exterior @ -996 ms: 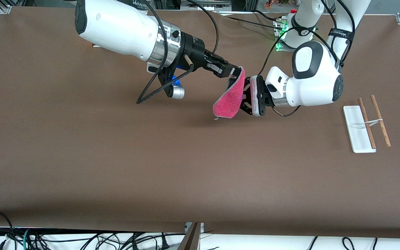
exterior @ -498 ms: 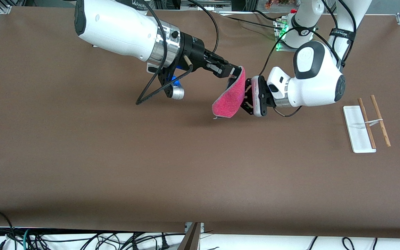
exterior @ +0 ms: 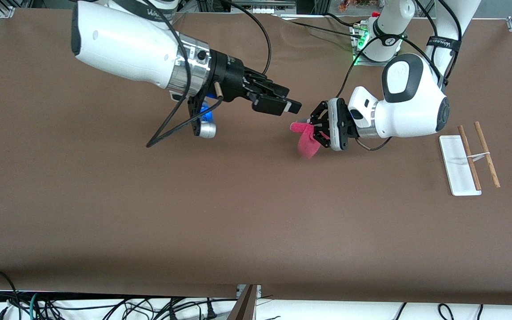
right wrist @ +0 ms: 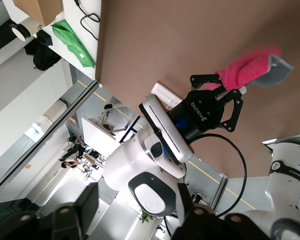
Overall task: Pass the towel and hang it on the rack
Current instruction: 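Grasp the towel with the left gripper while the right gripper releases, then carry the towel with the left gripper over the white rack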
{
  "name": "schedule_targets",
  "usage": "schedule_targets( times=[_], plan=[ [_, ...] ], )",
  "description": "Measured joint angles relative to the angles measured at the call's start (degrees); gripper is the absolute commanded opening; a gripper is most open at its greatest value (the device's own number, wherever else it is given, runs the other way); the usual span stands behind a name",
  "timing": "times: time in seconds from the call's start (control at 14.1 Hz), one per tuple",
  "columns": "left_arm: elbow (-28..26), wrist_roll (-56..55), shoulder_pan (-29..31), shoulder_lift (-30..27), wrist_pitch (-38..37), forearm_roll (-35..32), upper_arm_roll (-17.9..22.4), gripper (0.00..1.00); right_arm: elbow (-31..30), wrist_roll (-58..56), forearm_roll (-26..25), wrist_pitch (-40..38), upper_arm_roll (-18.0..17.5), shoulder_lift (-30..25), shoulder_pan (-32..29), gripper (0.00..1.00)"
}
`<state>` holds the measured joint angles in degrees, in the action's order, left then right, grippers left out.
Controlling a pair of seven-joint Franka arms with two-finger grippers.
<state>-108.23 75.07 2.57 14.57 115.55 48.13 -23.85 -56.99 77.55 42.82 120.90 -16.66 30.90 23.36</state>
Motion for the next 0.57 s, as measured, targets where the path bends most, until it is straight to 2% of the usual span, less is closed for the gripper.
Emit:
schedule_targets(
  times=[0.07, 0.21, 0.57],
  plan=[
    [0.33, 0.16, 0.37, -0.11, -0.77, -0.92, 0.06, 0.0, 0.0, -0.12, 0.0, -0.26, 0.01, -0.3, -0.79, 1.0],
    [2.21, -0.32, 1.48, -0.25, -2.76, -6.87, 0.25, 0.0, -0.26, -2.66, 0.0, -2.48, 0.02, -1.24, -2.98, 1.0],
    [9.68, -3.77, 7.57, 0.1, -17.05, -22.51, 0.77, 0.0, -6.33, -19.49, -0.31, -13.99, 0.53, -7.22, -11.23, 1.0]
  ],
)
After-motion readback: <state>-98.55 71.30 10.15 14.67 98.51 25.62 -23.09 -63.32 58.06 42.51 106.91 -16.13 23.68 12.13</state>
